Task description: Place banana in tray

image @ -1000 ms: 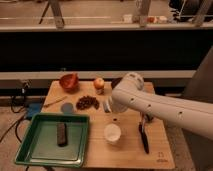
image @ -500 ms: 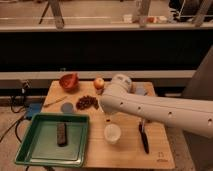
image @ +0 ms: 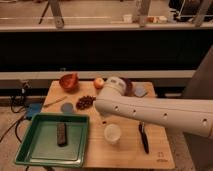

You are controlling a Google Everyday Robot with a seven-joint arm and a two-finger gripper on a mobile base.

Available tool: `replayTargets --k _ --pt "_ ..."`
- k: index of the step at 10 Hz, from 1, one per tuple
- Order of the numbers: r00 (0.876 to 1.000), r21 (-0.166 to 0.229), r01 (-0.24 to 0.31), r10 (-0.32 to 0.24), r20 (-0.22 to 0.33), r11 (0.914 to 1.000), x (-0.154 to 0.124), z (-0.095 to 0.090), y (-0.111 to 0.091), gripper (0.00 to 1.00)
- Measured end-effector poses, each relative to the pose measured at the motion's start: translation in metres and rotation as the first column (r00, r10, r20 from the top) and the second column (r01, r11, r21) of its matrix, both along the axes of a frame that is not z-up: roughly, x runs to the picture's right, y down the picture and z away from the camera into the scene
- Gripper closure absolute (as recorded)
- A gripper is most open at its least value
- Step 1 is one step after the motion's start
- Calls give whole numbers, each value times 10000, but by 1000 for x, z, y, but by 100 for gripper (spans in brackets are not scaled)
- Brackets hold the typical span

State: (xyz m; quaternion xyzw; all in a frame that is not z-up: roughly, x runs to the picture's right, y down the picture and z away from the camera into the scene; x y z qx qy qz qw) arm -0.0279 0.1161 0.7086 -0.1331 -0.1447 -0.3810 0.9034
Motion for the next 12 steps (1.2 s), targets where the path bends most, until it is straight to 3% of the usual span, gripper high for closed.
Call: replayTargets --k 12 --pt "9857 296 1101 -1130 1252 9935 -45 -1 16 100"
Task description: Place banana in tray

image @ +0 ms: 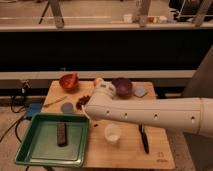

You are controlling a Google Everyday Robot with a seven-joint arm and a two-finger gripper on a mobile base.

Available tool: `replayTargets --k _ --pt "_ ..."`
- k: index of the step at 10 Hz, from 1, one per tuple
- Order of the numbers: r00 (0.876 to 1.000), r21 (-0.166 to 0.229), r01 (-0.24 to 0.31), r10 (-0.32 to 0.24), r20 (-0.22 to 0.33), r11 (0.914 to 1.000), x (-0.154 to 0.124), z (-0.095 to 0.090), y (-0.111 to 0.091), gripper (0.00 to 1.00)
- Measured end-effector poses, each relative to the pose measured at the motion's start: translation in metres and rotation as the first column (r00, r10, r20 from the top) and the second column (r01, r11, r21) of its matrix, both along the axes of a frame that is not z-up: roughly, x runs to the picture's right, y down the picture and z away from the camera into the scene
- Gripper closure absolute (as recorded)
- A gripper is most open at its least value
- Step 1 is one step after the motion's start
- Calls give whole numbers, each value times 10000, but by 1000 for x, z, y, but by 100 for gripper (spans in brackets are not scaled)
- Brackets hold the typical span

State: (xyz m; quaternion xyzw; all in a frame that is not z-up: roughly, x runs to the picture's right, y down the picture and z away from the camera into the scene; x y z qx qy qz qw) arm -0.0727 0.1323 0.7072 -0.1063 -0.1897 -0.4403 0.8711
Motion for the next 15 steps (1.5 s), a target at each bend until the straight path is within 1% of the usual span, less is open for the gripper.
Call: replayTargets --k 4,7,10,15 --pt "9987 68 284 -286 426 9996 -10 1 4 100" --pt "9947 87 605 -610 833 9981 -23 5 9 100" --pt "9905 163 766 -780 1129 9969 -31 8 11 100" --pt "9765 224 1186 -1207 1783 9927 -49 16 17 100"
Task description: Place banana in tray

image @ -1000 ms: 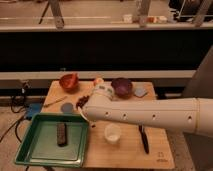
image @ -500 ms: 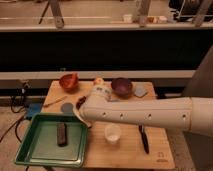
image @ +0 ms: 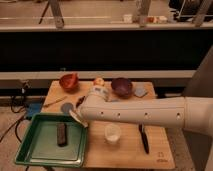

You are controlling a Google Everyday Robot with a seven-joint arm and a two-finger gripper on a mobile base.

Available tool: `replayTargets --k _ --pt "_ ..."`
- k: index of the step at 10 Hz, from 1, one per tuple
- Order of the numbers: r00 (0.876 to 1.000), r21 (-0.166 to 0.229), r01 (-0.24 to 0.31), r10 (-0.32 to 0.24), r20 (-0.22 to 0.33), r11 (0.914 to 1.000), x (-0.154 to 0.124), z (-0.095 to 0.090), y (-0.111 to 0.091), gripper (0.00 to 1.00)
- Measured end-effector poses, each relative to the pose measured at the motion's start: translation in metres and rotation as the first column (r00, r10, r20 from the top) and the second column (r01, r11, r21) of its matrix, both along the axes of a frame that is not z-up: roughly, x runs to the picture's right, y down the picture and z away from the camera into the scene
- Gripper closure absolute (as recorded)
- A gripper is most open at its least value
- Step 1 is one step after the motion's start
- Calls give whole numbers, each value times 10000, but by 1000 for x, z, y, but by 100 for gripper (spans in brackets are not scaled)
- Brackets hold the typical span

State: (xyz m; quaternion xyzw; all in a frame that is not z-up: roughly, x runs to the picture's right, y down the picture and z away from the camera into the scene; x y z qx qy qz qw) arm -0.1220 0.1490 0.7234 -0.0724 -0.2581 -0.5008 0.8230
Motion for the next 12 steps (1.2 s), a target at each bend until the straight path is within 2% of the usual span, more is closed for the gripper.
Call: replayTargets --k 4,12 --pt "9982 -69 300 -296 527 9995 -13 4 4 100" --pt "9912 -152 678 -656 1146 9976 -26 5 8 100"
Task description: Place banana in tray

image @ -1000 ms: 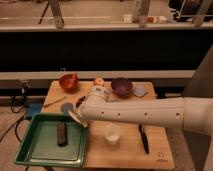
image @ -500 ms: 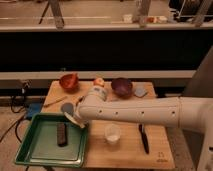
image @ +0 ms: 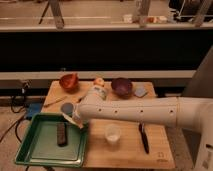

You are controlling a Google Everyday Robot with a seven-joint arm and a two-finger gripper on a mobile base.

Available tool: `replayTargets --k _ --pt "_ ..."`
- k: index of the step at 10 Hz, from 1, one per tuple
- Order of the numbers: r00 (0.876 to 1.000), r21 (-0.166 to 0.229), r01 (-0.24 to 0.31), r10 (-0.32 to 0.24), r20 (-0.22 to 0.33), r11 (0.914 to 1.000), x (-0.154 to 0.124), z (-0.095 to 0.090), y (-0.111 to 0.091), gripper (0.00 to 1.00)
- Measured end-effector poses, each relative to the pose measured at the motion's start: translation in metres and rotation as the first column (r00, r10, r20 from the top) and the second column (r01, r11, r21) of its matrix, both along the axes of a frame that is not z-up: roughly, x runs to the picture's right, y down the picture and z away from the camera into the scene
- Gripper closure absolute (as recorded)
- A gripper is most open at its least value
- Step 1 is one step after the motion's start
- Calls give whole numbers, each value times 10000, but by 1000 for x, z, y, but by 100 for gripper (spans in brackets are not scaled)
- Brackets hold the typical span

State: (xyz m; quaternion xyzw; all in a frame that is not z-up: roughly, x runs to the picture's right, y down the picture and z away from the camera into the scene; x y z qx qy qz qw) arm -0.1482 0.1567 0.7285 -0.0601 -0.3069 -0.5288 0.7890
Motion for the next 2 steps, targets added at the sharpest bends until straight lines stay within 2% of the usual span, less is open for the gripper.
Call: replayTargets --k 1,2 --pt "10000 -19 9 -9 49 10000 0 1 0 100" --pt "9999 -35 21 -21 109 10000 -1 1 1 95"
